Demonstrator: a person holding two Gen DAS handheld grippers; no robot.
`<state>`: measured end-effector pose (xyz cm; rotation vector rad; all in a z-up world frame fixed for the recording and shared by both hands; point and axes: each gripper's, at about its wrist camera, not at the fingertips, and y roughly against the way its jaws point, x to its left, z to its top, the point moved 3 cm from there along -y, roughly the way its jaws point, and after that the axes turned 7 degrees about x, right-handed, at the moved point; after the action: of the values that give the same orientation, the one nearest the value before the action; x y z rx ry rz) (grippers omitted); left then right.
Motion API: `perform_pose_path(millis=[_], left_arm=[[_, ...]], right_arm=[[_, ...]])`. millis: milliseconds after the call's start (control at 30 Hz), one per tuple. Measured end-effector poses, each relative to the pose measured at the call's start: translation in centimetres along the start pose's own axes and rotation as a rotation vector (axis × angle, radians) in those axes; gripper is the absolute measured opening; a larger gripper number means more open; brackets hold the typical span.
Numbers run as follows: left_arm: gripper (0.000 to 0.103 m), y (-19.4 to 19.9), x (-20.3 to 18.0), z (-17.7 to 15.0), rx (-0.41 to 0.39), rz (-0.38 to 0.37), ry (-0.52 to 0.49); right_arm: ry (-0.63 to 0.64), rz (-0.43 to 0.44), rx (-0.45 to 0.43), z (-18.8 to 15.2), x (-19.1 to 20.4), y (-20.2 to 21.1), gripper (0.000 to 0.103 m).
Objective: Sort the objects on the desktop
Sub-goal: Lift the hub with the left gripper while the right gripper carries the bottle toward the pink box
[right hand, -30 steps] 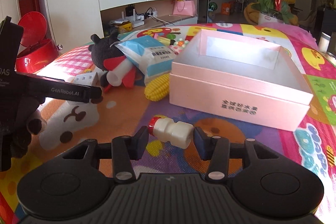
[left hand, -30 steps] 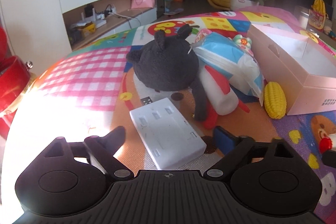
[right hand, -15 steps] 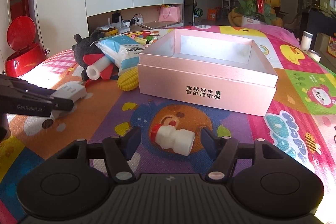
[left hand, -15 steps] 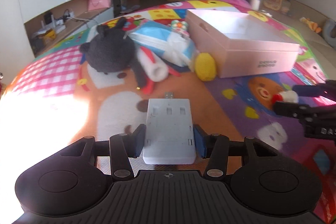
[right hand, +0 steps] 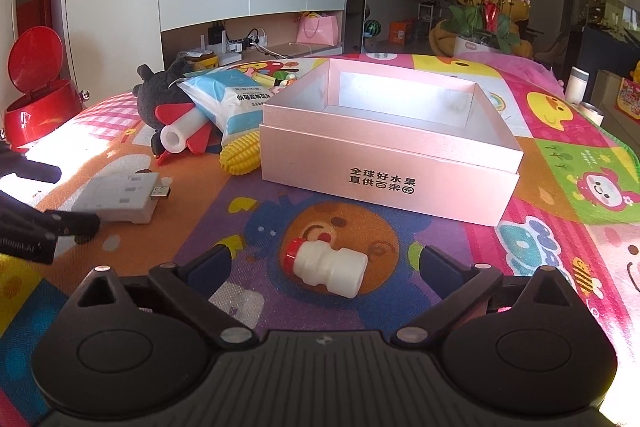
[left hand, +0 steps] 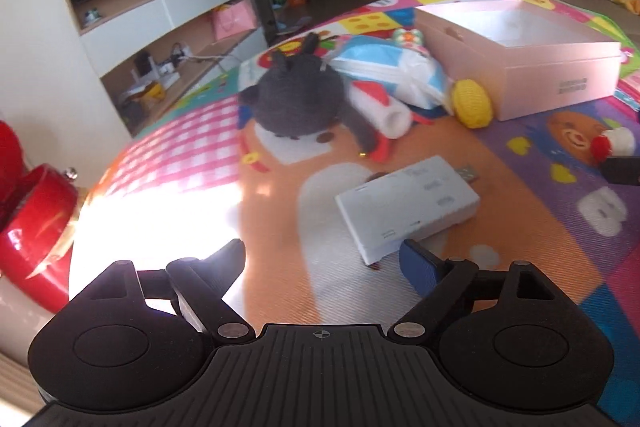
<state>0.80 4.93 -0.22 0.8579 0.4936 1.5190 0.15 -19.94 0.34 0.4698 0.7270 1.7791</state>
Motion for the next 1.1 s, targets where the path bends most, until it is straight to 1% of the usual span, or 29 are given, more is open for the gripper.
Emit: perform_pose_path(millis=[33, 67, 100, 133, 167, 200, 233, 300, 400, 500, 567, 600, 633, 667, 867, 933, 1000, 1067, 1100], left_arm=[[0.090, 0.0, 0.7, 0.2, 0.001, -0.018, 0.037], [0.093, 0.1, 1.1, 0.4, 0.000, -0.064, 0.069], [0.095, 0.4, 1.3, 0.6, -0.003, -0.129, 0.100], [0.097, 0.6, 1.1, 0.8, -0.008, -0.185, 0.118], [0.098, 0.6, 0.6, 1.1, -0.012, -0.222, 0.119], [0.098, 0.6, 0.0, 1.4, -0.014, -0.236, 0.111], [0.100, 0.3, -0.7, 1.7, -0.013, -0.232, 0.099], [0.100, -0.7, -2.1, 2.3, 0.005, -0.210, 0.087], [0.100, -1.8, -3.5, 3.2, 0.026, -0.222, 0.094], [0.100, -2.5, -4.3, 3.9, 0.026, -0.193, 0.091], [0.100, -2.8, -4.6, 4.2, 0.023, -0.168, 0.091], [0.099, -2.9, -4.7, 4.2, 0.019, -0.161, 0.090], [0.094, -2.9, -4.7, 4.2, 0.015, -0.152, 0.088], [0.095, -2.8, -4.8, 4.2, 0.014, -0.151, 0.083], [0.095, -1.5, -4.6, 3.0, 0.005, -0.176, 0.062], [0.095, -0.7, -4.7, 2.3, 0.008, -0.195, 0.049], [0.095, 0.0, -5.0, 1.6, 0.012, -0.216, 0.029], [0.095, 0.8, -5.5, 1.0, 0.015, -0.235, 0.007], [0.095, 1.1, -5.7, 0.8, 0.014, -0.243, -0.003]], right_arm=[[-0.001, 0.000, 0.003, 0.0, 0.0, 0.0, 0.102], [-0.004, 0.001, 0.008, 0.0, 0.0, -0.1, 0.103], [-0.007, 0.001, 0.011, 0.0, -0.1, -0.1, 0.103], [-0.009, 0.003, 0.018, 0.0, -0.1, -0.2, 0.103], [-0.012, 0.004, 0.026, 0.0, -0.2, -0.3, 0.103], [-0.016, 0.004, 0.036, 0.0, -0.2, -0.4, 0.103], [-0.020, 0.004, 0.046, 0.0, -0.2, -0.5, 0.103], [-0.029, 0.007, 0.060, 0.0, -0.2, -0.7, 0.103], [-0.059, 0.028, 0.080, -0.2, -0.6, -0.8, 0.103], [-0.102, 0.056, 0.120, -0.4, -1.0, -1.2, 0.103], [-0.106, 0.055, 0.120, -0.5, -1.0, -1.1, 0.103], [-0.102, 0.050, 0.124, -0.5, -0.9, -1.2, 0.103], [-0.097, 0.044, 0.126, -0.5, -0.8, -1.2, 0.103], [-0.096, 0.042, 0.128, -0.5, -0.7, -1.2, 0.103], [-0.142, 0.058, 0.122, -0.3, -1.2, -1.1, 0.103], [-0.175, 0.078, 0.087, -0.2, -1.4, -0.7, 0.103], [-0.147, 0.058, 0.057, 0.1, -0.9, -0.3, 0.103], [-0.114, 0.030, 0.065, 0.4, -0.4, -0.6, 0.095], [-0.114, 0.033, 0.085, 0.6, -0.3, -0.9, 0.087]])
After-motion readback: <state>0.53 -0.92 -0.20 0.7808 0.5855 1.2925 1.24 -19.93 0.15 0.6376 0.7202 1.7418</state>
